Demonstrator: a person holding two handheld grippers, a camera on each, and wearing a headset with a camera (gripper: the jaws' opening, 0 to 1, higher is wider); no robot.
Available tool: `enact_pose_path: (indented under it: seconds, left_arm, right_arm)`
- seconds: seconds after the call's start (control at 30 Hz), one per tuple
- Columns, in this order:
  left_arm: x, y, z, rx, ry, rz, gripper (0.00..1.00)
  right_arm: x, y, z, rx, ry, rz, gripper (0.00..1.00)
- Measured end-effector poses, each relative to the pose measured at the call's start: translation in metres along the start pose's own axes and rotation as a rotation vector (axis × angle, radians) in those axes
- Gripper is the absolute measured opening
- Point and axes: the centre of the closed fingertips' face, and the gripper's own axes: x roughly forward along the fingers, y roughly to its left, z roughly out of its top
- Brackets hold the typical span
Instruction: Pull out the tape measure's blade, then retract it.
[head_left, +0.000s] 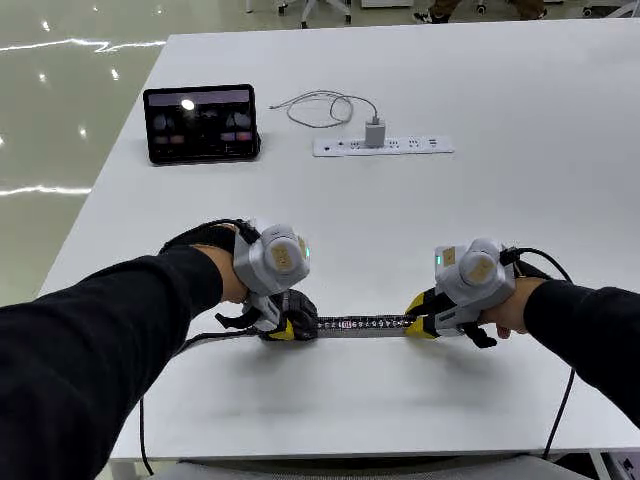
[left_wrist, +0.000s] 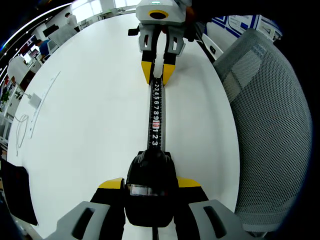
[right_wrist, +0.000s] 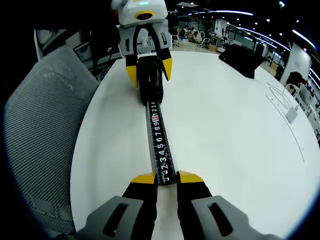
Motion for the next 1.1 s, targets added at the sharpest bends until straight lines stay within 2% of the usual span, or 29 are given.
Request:
enact_pose_path:
  seconds: [1.1]
  left_arm:
    - [0.000,-0.002,0.001,0.002,0.001,-0.009,0.33]
  right_arm:
    - [-0.012,-0.001,-0.014,0.018,0.009,-0.006,0.09]
